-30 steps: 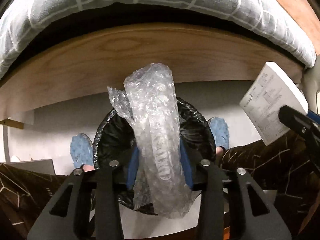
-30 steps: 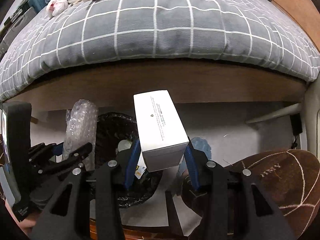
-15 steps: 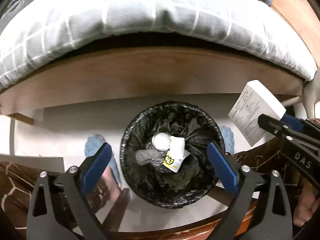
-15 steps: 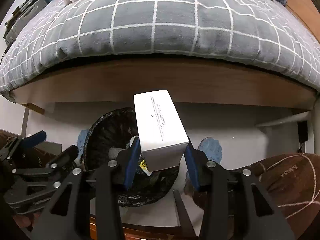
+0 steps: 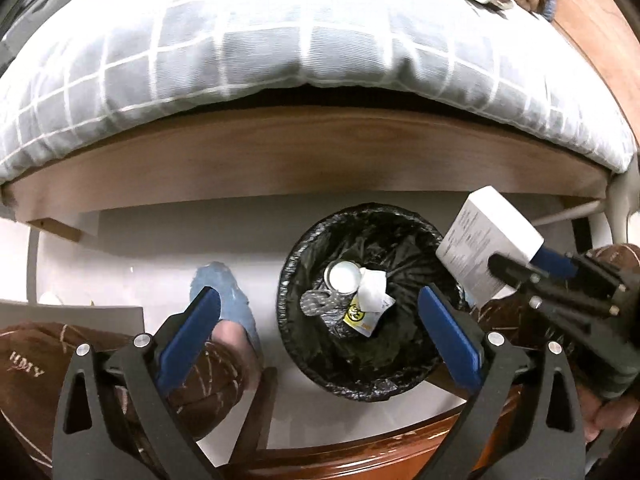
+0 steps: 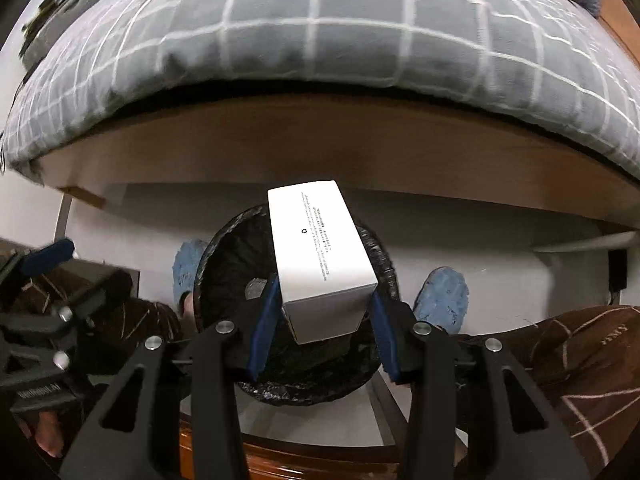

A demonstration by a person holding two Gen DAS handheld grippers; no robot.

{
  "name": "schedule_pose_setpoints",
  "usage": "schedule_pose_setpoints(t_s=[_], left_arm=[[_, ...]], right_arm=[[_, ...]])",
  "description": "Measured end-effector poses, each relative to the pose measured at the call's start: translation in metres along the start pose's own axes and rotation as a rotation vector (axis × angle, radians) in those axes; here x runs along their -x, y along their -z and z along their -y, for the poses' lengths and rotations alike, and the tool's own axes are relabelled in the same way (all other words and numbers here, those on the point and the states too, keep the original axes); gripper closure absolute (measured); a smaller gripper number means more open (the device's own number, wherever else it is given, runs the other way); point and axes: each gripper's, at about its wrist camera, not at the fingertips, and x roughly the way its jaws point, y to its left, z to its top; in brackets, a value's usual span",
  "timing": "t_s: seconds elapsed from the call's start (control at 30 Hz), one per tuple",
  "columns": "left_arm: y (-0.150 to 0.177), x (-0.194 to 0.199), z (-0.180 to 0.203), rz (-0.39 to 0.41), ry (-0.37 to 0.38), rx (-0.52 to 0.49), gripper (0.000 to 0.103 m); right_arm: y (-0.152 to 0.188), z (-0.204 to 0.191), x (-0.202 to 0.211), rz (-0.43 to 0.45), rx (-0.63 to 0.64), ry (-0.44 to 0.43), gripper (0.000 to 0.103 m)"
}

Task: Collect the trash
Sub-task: 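Open the right tool to drop the white box into the bin, then move both tools back over the trash on the bed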

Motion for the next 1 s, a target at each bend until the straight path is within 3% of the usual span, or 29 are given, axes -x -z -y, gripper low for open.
schedule_pose_setpoints(t_s=[0.23, 0.47, 0.53, 0.73, 0.9, 1.0], left_arm=[[0.003, -0.006, -0.03, -0.018, -0.019, 0.068, 0.006], [0.002, -0.014, -0.035, -0.023, -0.023, 0.075, 0.006], [0.002, -0.015, -0.035, -0.021, -0.023, 0.075, 0.006], [0.001, -0.012, -0.032, -0.009, 0.0, 0.072, 0.006], [-0.005, 0.0, -0.025, 0.028, 0.009, 0.055, 0.006], [-0.011, 0.012, -0.025, 0.06, 0.009, 0.049, 0.006]], right_arm=[[0.002, -0.024, -0.009, -0.025, 0.03, 0.003, 0.061], [0.004, -0.024, -0.015, -0.028, 0.035, 0.026, 0.06], [0.005, -0.025, -0.014, -0.017, 0.035, 0.034, 0.041], [-0.002, -0.014, 0.003, 0.049, 0.034, 0.058, 0.017], [-0.008, -0.005, 0.018, 0.094, 0.047, 0.092, 0.009], [-0.012, -0.003, 0.029, 0.13, 0.059, 0.109, 0.008]])
